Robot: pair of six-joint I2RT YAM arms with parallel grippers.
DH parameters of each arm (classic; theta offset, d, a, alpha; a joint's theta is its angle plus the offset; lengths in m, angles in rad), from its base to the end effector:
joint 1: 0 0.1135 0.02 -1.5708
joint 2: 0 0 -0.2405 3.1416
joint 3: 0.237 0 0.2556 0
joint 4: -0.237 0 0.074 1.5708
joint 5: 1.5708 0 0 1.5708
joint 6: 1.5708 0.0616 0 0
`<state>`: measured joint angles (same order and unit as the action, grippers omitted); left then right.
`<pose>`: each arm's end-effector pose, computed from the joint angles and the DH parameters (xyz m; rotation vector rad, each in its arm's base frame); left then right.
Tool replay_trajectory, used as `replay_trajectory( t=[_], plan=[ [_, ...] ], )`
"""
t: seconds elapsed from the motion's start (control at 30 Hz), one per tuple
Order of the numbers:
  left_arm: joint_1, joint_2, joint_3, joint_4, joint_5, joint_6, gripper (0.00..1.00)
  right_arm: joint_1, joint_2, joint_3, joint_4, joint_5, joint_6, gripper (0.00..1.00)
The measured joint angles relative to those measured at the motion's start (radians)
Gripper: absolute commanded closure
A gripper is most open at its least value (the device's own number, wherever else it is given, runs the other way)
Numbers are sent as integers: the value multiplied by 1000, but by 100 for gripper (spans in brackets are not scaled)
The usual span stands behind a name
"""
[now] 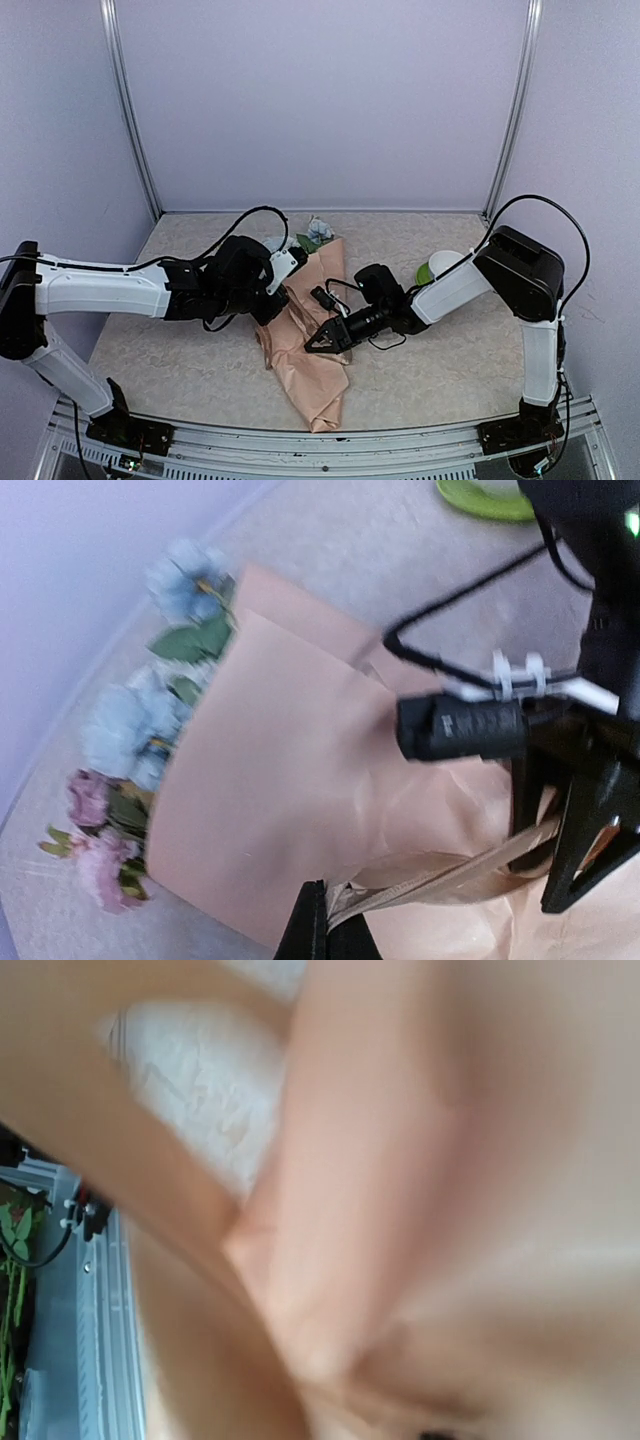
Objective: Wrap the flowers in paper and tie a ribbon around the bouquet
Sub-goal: Cross the ribbon over the folded bouquet.
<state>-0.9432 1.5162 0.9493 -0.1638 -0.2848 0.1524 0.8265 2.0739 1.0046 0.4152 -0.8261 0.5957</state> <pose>0.2183 -0.2714 0.1820 1.0549 2.0072 -0.0899 0.2376 0.3248 0.0648 -0.8144 2.3904 1.6144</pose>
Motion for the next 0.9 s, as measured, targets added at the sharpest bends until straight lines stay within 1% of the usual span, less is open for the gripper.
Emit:
replay_trajectory(
  t=[0.1, 0.23, 0.37, 0.57, 0.67, 0.7, 0.8, 0.9],
  plan=[
    [-17, -55, -10, 107, -100, 39, 100, -2, 0, 0, 2, 0, 0, 58],
    [-35, -85, -50, 220, -172, 77, 100, -8, 0, 0, 13, 3, 1, 58],
    [-58, -86, -117, 331, -234, 69, 100, -8, 0, -1, 13, 3, 2, 58],
    [-86, -68, -129, 352, -308, -41, 100, -9, 0, -2, 16, 3, 8, 58],
    [-102, -68, -146, 339, -312, -106, 100, -9, 0, -2, 15, 3, 8, 59],
    [-106, -68, -148, 322, -305, -131, 98, -9, 0, -2, 14, 3, 8, 59],
    [-111, -70, -148, 262, -259, -209, 77, -9, 0, -2, 11, 3, 8, 60],
    [-110, -90, -168, 212, -161, -272, 54, -9, 0, -2, 8, 6, 8, 61]
  ],
)
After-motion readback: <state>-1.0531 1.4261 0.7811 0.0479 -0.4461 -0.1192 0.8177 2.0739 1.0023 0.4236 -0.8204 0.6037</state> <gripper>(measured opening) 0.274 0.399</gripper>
